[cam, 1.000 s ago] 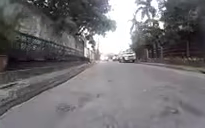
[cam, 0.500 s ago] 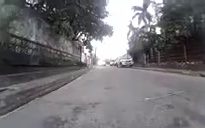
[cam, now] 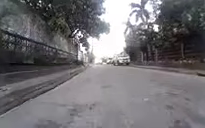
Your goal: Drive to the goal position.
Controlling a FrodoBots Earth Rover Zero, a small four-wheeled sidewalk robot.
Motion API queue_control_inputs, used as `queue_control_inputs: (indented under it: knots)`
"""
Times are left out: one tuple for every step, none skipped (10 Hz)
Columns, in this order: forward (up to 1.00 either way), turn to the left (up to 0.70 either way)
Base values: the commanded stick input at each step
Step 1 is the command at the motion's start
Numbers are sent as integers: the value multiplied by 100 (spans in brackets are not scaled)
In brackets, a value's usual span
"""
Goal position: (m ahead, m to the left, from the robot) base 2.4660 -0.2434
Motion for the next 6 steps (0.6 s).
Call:
queue_control_inputs:
  knots:
    - [100,5]
    - [100,12]
    - [100,12]
    - [100,12]
    - [100,12]
    - [100,12]
